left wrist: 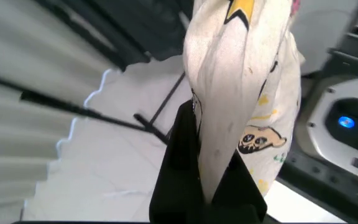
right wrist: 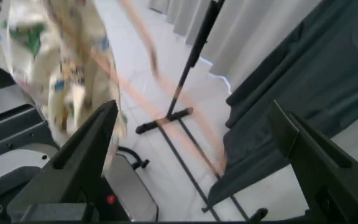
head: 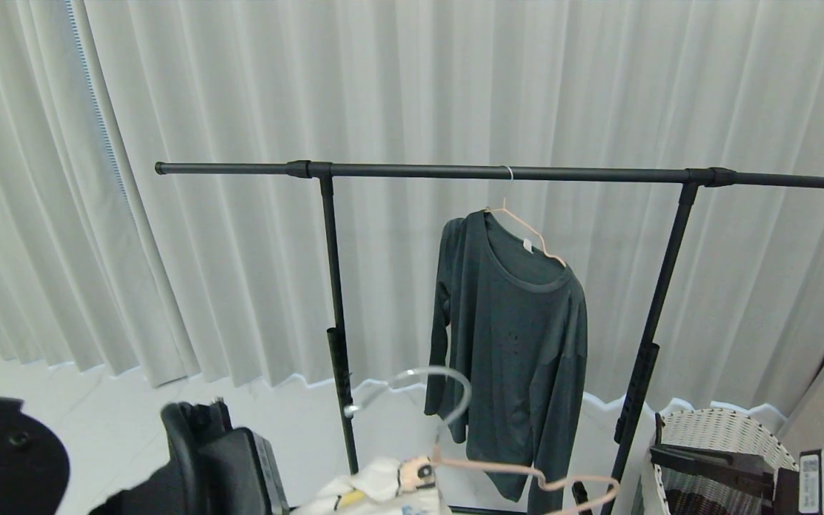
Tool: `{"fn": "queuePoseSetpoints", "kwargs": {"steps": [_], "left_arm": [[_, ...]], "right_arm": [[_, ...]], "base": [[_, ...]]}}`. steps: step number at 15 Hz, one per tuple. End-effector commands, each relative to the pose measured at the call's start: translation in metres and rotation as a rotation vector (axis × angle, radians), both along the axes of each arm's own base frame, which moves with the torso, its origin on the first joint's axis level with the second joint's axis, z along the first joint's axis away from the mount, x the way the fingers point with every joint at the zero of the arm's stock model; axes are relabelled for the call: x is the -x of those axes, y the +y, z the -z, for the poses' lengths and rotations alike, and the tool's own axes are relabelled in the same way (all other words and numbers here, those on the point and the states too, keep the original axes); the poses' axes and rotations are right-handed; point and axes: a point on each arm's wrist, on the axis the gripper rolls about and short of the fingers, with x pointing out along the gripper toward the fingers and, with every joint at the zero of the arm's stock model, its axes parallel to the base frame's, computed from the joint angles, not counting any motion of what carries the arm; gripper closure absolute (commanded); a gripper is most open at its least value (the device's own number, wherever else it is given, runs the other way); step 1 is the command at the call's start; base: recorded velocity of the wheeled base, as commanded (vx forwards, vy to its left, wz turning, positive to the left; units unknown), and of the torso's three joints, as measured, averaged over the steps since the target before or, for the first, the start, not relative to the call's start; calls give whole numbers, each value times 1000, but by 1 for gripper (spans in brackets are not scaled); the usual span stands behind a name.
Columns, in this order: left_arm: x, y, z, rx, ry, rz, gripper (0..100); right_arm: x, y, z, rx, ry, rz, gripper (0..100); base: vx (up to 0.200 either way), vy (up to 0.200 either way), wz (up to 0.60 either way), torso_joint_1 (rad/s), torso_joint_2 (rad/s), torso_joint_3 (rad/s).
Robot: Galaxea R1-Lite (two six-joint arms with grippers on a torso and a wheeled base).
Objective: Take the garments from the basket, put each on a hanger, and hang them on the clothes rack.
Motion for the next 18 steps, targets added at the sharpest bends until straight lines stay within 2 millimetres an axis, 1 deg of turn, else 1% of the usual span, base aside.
{"fn": "queuePoseSetpoints", "kwargs": {"steps": [1,2,3,4,5,6,7,8,9,10,12,13,15,17,18], "left_arm": [[-5,12,-16,72,-45,-82,100],[-11,14,-30,118,-71,-145,100],[-14,14,-42,160,-90,-173,100],[-16,13,-53,196,-108,-177,100],[-16,13,-56,206,-115,-177,100],[-16,13,-63,228,-129,-175,100],[-16,13,-67,238,-136,-175,100],[-16,13,-68,242,-139,-175,100],[-16,13,-74,259,-152,-174,100],[-16,12,-79,272,-162,-171,100],[-16,12,-84,287,-172,-167,100],[-16,12,-85,289,-174,-166,100],[-15,12,-86,292,-175,-164,100],[-15,12,-87,297,-179,-164,100],[-15,12,-90,304,-182,-165,100]], "right_arm": [[-7,3,4,24,23,34,0],[-19,7,6,46,39,87,0],[-28,13,6,54,55,122,0],[-37,23,4,40,85,142,0],[-42,30,1,22,104,150,0],[-53,51,-9,-56,164,165,0],[-59,64,-14,-104,202,176,0],[-62,69,-16,-122,215,179,0],[-66,79,-16,-136,239,181,0],[-67,85,-16,-142,245,175,0],[-62,98,-21,-210,252,137,0],[-58,103,-20,-223,258,119,0],[-53,108,-17,-210,265,95,0],[-52,109,-8,-170,269,113,0],[-53,109,0,-139,263,159,0]], "base": [[0,0,0,0,0,0],[0,0,0,0,0,0],[0,0,0,0,0,0],[0,0,0,0,0,0],[0,0,0,0,0,0],[0,0,0,0,0,0],[0,0,0,0,0,0],[0,0,0,0,0,0],[0,0,0,0,0,0],[0,0,0,0,0,0],[0,0,0,0,0,0],[0,0,0,0,0,0],[0,0,0,0,0,0],[0,0,0,0,0,0],[0,0,0,0,0,0]]}}
